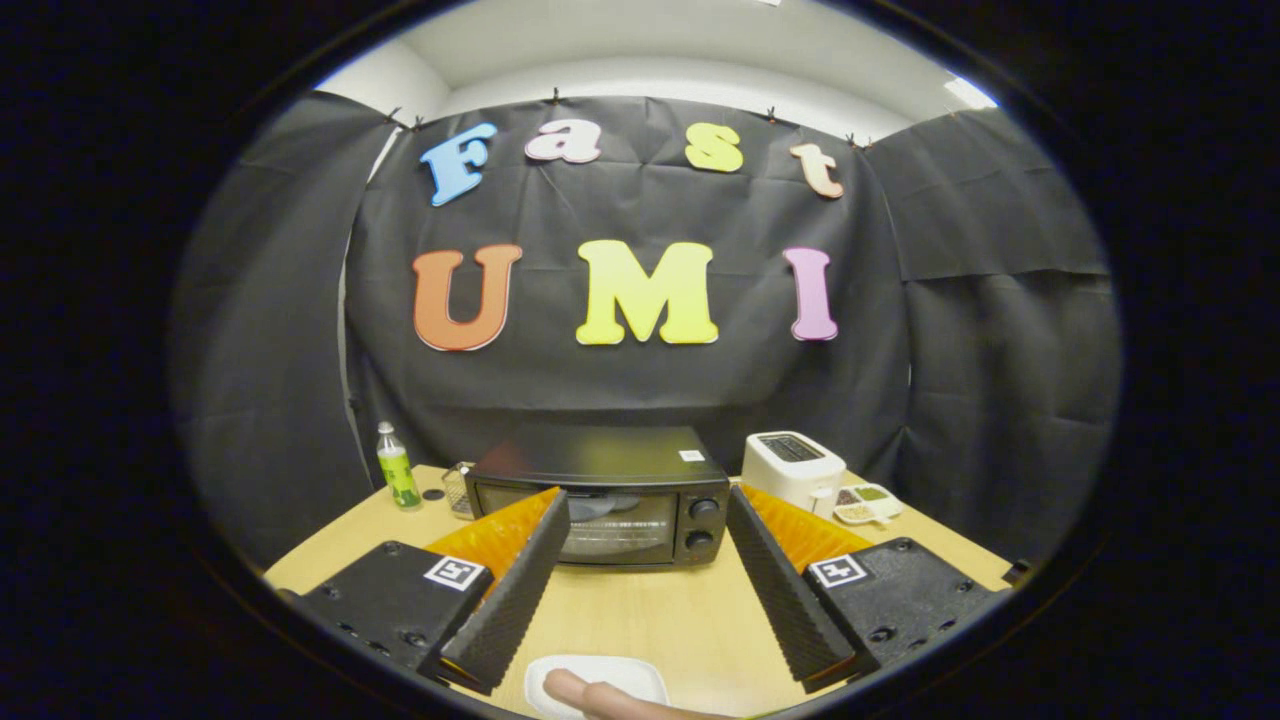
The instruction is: Open the toaster oven, put the food inside, and close the toaster oven door.
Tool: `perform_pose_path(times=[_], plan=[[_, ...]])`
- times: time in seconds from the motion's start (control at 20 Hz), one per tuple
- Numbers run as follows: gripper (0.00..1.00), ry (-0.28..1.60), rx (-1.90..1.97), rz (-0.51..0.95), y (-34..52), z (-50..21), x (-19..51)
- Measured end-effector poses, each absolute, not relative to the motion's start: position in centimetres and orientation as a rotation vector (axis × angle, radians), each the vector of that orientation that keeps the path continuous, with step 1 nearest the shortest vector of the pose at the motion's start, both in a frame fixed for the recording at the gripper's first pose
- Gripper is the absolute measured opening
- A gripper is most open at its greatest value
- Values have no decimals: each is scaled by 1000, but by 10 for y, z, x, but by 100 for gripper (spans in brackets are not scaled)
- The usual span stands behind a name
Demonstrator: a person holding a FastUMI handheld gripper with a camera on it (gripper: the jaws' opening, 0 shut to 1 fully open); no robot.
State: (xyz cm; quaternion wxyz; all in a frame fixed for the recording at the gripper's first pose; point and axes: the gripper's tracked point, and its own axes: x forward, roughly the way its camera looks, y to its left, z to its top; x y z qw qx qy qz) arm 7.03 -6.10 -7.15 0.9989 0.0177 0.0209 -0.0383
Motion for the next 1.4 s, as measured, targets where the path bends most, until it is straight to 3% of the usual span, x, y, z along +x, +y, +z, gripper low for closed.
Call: perform_pose_path(times=[0.55,1.4], plan=[[100,-39,80,-61,-73,9,-10],[100,-108,-28,26,-34,-19,-67]])
